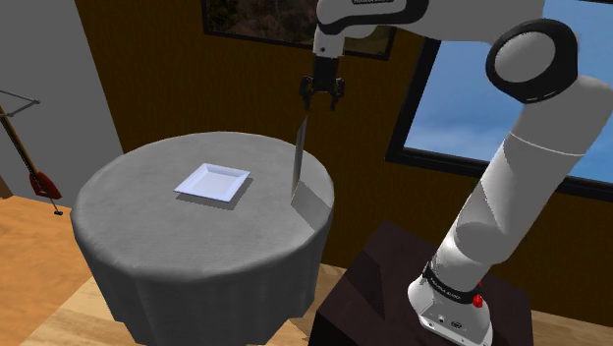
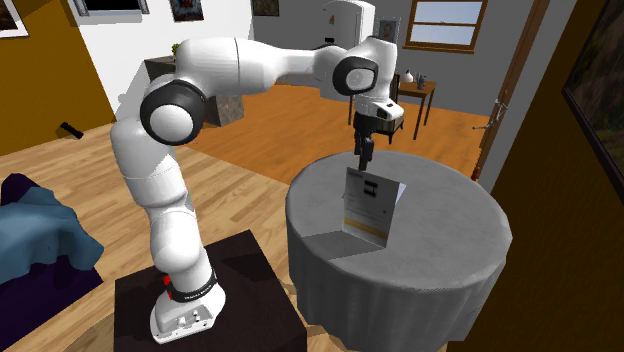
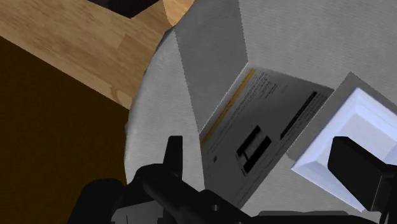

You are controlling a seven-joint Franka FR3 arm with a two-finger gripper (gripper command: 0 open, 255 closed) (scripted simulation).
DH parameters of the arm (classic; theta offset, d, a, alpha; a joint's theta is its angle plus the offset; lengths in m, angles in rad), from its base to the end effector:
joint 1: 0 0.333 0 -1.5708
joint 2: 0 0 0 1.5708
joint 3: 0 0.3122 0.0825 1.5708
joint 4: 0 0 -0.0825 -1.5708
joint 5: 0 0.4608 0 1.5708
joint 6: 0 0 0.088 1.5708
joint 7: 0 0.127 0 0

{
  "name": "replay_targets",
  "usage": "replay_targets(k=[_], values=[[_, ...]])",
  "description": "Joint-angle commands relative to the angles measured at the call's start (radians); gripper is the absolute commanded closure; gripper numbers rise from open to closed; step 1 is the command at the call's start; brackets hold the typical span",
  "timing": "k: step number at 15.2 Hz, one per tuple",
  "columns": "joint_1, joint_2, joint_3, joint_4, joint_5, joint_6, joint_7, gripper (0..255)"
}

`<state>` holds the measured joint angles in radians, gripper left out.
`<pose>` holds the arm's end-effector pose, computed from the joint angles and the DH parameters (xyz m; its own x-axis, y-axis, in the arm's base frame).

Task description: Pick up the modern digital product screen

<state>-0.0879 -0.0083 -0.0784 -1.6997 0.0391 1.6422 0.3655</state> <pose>0.6210 -0.0996 0.5412 0.8587 -0.5089 -0.0601 -0.5107 -0.8595 -0.0192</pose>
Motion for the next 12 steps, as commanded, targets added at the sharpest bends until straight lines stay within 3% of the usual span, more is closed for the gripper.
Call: replay_targets(k=[1,10,12], values=[[-0.012,0.096,-0.012,0.106,0.017,-0.02,0.038,0],[-0.106,0.517,-0.065,0.653,0.116,-0.193,0.184,0],[-0.103,0.505,-0.064,0.606,0.114,-0.159,0.181,0]])
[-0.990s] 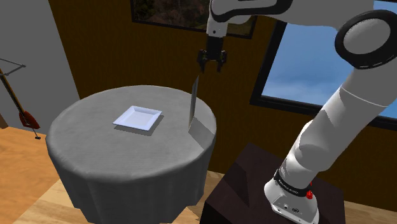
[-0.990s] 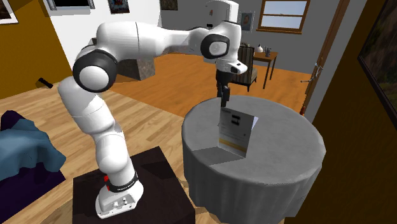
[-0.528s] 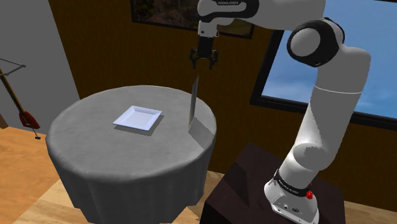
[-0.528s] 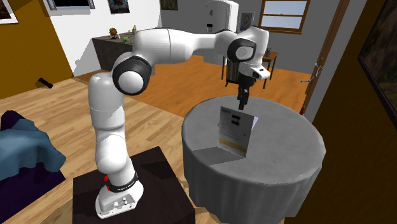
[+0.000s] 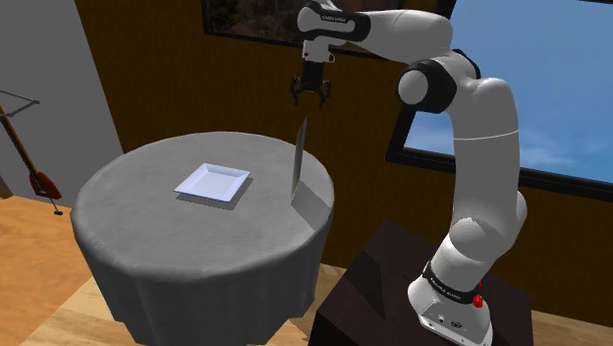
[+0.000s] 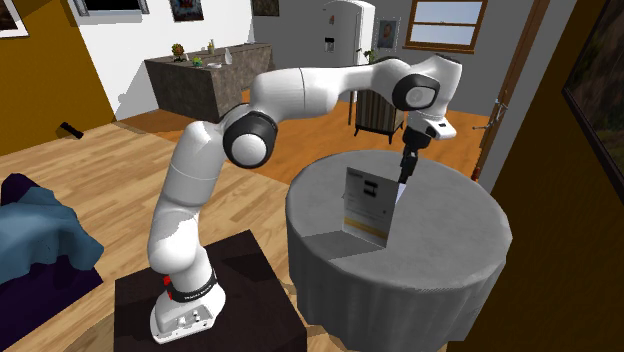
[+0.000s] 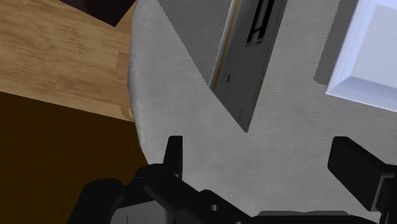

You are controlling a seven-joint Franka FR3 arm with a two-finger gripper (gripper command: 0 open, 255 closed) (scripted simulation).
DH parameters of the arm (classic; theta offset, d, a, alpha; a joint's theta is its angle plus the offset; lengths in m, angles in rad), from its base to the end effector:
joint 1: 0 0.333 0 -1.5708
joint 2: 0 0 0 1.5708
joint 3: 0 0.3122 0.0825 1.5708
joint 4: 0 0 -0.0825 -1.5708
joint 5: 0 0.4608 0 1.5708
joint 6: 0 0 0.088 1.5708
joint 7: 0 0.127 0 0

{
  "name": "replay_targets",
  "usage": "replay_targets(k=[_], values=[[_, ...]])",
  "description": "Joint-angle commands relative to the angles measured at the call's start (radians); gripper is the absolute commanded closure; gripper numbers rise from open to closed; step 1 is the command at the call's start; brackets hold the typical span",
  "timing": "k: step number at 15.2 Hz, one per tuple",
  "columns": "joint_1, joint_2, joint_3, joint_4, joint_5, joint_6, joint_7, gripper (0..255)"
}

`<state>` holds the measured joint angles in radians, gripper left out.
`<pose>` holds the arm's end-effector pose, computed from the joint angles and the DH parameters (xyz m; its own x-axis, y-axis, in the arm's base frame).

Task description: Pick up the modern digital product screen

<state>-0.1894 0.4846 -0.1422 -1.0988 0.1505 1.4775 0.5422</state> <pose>0.7264 -0.2031 0.5148 0.6519 -0.7470 -0.1302 -0.7550 -0.6554 -0.0200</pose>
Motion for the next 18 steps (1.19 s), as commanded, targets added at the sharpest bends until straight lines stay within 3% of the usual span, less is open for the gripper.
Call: replay_targets(k=[1,7,8,18], values=[[0.0,0.007,0.0,-0.016,0.002,0.022,0.003,0],[0.006,-0.009,-0.001,-0.104,0.0,0.094,-0.004,0],[0.006,-0.012,-0.001,-0.107,0.0,0.094,-0.004,255],[0.005,-0.007,-0.001,-0.086,0.001,0.079,-0.002,255]])
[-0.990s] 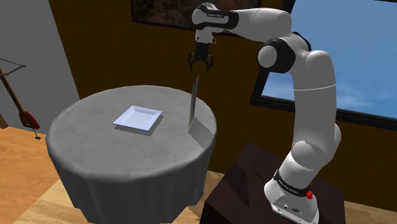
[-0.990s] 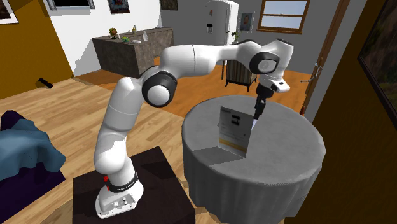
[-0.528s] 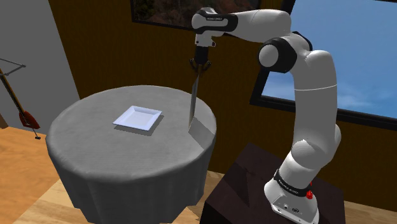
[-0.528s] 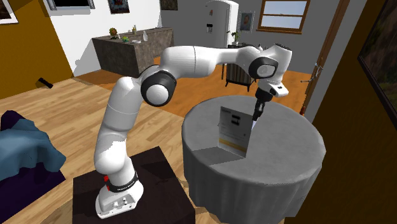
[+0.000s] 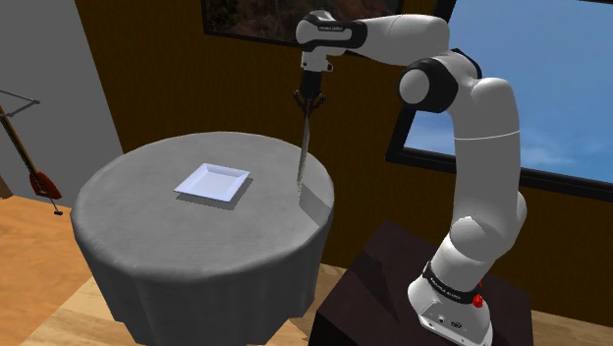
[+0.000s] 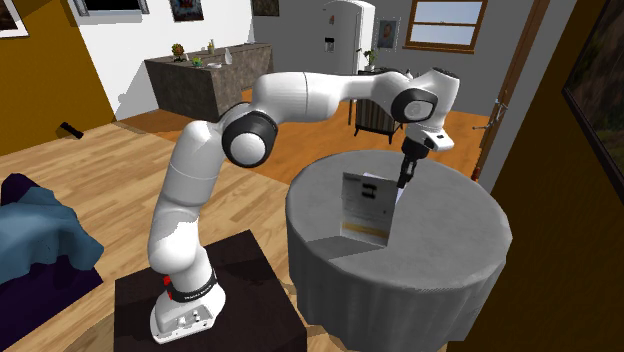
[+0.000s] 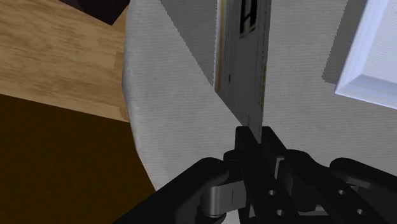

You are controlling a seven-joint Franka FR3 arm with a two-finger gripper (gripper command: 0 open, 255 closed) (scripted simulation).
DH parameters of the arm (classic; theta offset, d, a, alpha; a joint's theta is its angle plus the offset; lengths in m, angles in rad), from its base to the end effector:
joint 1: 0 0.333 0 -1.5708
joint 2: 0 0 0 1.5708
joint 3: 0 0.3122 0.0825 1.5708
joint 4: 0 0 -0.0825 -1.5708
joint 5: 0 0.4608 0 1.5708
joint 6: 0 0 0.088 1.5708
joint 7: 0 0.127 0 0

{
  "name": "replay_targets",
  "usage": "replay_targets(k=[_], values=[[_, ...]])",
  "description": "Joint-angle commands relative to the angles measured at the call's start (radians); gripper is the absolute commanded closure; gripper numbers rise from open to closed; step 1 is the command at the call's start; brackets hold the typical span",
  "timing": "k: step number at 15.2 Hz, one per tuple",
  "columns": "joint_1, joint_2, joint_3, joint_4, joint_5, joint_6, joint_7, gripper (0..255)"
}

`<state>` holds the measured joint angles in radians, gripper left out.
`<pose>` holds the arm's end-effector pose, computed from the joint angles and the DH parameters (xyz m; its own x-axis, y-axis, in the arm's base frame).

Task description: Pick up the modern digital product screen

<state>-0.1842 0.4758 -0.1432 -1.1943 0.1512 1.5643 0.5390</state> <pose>0.7290 -0.2048 0.4766 0.6474 -0.7509 -0.1305 -0.7590 -0.6507 -0.0210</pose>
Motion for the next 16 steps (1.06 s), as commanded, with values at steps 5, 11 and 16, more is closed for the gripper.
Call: replay_targets(k=[5,11,16], values=[[-0.007,0.023,0.001,0.111,0.002,-0.088,0.008,255],[-0.02,0.071,0.003,0.272,0.009,-0.2,0.018,255],[-0.032,0.116,0.006,0.39,0.015,-0.274,0.026,255]])
